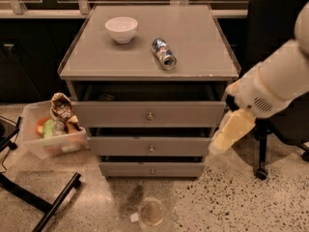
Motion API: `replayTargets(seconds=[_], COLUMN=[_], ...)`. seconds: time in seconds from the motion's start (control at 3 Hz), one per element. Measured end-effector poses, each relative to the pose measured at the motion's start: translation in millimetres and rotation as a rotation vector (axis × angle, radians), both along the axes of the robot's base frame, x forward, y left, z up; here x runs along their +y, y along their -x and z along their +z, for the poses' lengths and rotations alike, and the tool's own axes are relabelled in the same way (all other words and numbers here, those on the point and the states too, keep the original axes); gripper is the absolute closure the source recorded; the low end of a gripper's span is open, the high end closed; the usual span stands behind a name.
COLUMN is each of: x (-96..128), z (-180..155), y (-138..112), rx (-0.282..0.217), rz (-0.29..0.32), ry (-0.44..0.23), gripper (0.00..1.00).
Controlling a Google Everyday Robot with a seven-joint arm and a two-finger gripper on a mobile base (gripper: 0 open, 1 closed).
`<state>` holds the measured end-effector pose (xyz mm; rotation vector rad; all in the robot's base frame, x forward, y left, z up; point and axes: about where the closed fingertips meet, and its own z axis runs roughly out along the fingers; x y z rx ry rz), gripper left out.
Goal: Open bottom drawer
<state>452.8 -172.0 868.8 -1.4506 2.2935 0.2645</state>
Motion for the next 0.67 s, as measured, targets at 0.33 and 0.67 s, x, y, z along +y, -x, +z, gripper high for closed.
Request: replayTargets(seconds=[0.33, 0.67], x=[33.5, 77.2], z=[-68.7, -123.3], y=[10.0, 15.0], rx=[0.077, 0.132], rz=[-0.082, -0.147], ry=[-0.166, -0.306], gripper=[0.0, 0.0])
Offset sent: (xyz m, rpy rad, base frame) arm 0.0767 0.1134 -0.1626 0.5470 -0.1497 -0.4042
